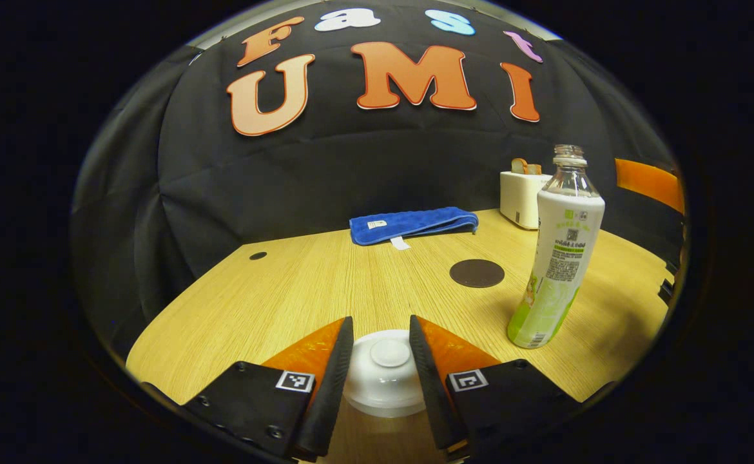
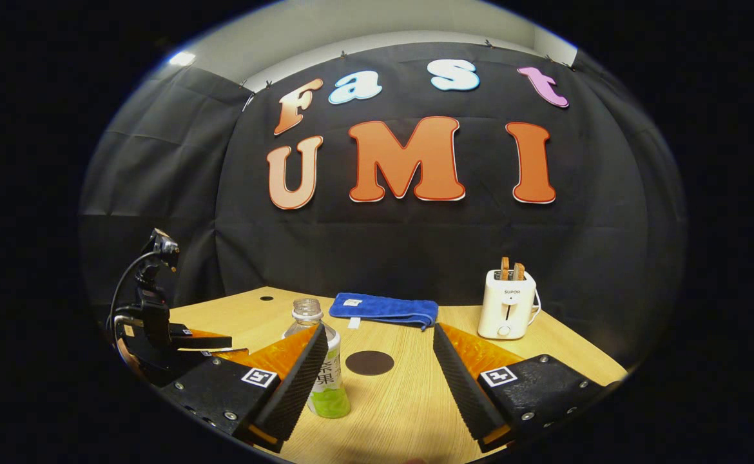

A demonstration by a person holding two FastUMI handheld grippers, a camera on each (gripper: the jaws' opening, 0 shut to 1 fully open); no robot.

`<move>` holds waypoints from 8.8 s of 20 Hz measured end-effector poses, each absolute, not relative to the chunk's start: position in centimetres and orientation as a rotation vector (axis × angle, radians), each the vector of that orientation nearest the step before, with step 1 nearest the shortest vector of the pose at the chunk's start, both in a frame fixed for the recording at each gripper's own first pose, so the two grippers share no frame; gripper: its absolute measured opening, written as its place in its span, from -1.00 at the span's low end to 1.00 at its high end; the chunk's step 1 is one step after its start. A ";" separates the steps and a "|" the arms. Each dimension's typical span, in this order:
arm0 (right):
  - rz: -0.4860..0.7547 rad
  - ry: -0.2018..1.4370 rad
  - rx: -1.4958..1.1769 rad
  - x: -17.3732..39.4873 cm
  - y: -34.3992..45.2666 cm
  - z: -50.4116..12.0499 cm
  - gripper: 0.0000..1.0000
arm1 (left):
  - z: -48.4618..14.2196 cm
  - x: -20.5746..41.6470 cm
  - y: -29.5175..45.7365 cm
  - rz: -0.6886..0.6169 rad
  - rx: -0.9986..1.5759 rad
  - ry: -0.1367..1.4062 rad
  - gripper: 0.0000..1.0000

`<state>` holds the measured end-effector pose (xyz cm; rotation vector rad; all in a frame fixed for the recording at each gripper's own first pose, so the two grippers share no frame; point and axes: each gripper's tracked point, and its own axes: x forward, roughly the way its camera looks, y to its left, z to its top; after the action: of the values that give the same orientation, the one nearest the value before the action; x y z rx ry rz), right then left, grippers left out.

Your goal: Open the teacup lid with one hand, grasp the water bottle and pour water into the teacup with the other hand; after pouring, place the water bottle on the coaster and then close the teacup lid.

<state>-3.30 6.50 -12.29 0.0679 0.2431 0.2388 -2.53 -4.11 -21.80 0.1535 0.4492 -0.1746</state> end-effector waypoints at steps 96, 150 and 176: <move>0.378 0.033 -1.627 1.7 17.0 -19.9 0.27 | -20.1 -5.5 14.4 0.087 0.050 0.351 -0.36; 0.304 -0.469 -1.985 3.4 22.1 -12.9 0.27 | -19.7 -6.6 13.5 0.056 0.058 0.362 -0.35; 0.364 -0.034 -1.243 6.0 18.2 -14.2 0.29 | -15.1 -4.3 5.9 -0.065 0.065 0.279 -0.36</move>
<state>6.00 18.25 -14.18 -1.2427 -0.0341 0.3638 -4.31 5.86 -15.11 0.0649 0.2787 -0.0650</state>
